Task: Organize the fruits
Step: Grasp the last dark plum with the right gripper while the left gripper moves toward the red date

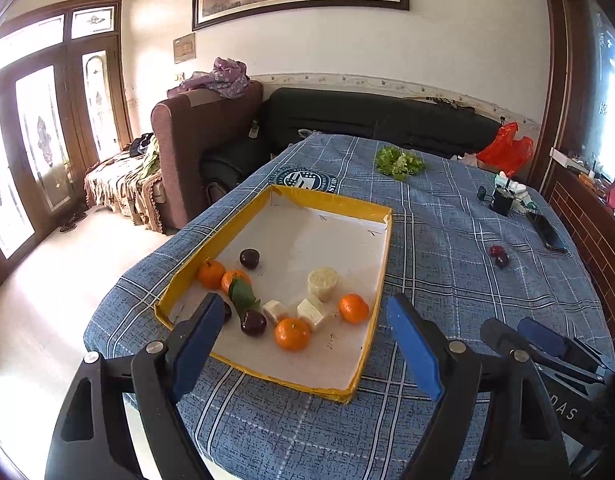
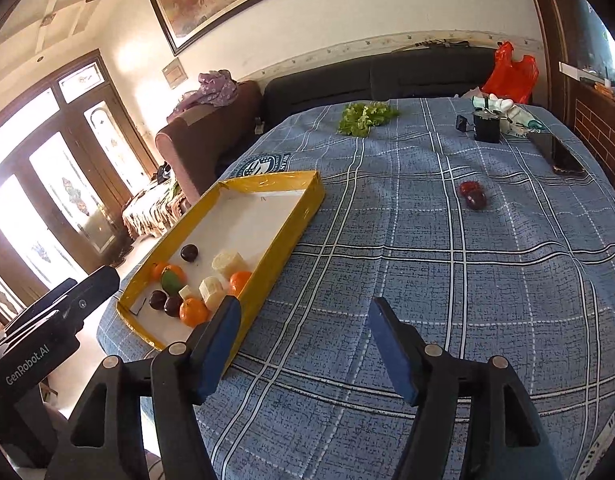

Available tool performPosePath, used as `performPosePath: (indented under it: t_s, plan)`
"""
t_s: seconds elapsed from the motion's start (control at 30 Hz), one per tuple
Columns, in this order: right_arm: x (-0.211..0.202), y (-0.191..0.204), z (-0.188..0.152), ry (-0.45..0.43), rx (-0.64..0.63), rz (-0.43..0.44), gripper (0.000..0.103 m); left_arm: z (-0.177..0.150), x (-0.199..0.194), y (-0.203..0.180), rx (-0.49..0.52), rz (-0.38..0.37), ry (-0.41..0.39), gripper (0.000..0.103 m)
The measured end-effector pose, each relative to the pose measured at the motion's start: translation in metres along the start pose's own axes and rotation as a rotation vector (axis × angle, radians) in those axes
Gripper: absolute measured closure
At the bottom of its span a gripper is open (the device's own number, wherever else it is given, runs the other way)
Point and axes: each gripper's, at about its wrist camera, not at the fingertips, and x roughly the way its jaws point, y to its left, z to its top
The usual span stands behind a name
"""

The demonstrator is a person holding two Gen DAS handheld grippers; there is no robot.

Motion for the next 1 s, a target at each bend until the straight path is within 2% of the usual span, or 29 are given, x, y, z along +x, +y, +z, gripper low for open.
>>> performPosePath:
  t_s: [0.43, 0.63, 0.77, 0.93, 1.0]
  plan:
    - [0.010, -0.016, -0.006, 0.024, 0.033, -0.005, 0.030, -0.007, 0.015, -0.011, 0.030, -0.003, 0.049, 0.020]
    - [0.019, -0.032, -0.008, 0.043, 0.052, -0.013, 0.030, -0.007, 0.025, -0.018, 0.035, -0.060, 0.086, 0.020]
    - [0.012, -0.074, 0.000, 0.031, 0.074, -0.096, 0.030, -0.003, 0.032, -0.025, 0.038, -0.108, 0.098, 0.020]
    - [0.005, -0.145, 0.022, 0.024, 0.135, -0.248, 0.030, -0.006, 0.053, -0.042, 0.028, -0.204, 0.151, 0.020]
    - [0.007, -0.161, 0.033, 0.025, 0.141, -0.284, 0.030, -0.006, 0.063, -0.052, 0.026, -0.241, 0.176, 0.020]
